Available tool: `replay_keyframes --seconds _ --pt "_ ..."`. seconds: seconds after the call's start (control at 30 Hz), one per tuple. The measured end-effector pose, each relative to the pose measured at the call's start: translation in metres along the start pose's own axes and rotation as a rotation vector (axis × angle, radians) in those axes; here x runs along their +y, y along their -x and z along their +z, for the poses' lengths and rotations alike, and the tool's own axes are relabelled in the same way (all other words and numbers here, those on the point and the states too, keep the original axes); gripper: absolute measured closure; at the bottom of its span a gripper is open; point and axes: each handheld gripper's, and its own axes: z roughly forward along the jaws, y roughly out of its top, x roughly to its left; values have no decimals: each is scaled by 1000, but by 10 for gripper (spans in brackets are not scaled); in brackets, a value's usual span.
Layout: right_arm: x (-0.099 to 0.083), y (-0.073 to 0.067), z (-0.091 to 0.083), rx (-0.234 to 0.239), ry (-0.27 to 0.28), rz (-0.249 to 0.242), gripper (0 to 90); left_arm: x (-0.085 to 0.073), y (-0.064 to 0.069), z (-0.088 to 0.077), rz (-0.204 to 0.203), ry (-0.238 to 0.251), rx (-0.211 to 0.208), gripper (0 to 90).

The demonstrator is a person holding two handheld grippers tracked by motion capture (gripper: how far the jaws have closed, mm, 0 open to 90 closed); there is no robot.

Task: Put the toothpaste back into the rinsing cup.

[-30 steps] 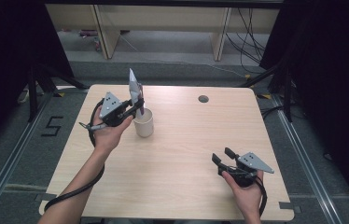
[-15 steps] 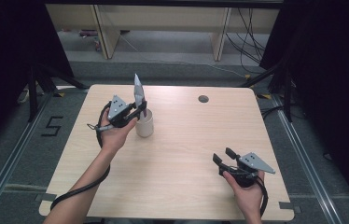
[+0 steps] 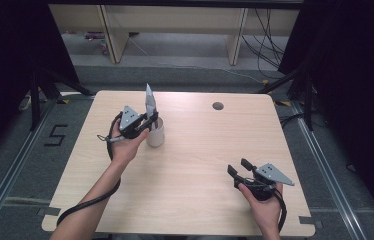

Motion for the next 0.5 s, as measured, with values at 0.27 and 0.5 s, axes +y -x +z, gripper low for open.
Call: replay_keyframes --seconds 0.27,0.5 --pt "1 0 -2 -14 -30 -11 391 -7 0 2 -5 -13 0 752" --pt "0 -1 0 -8 -26 -14 388 -12 0 3 -20 -21 -3 751"
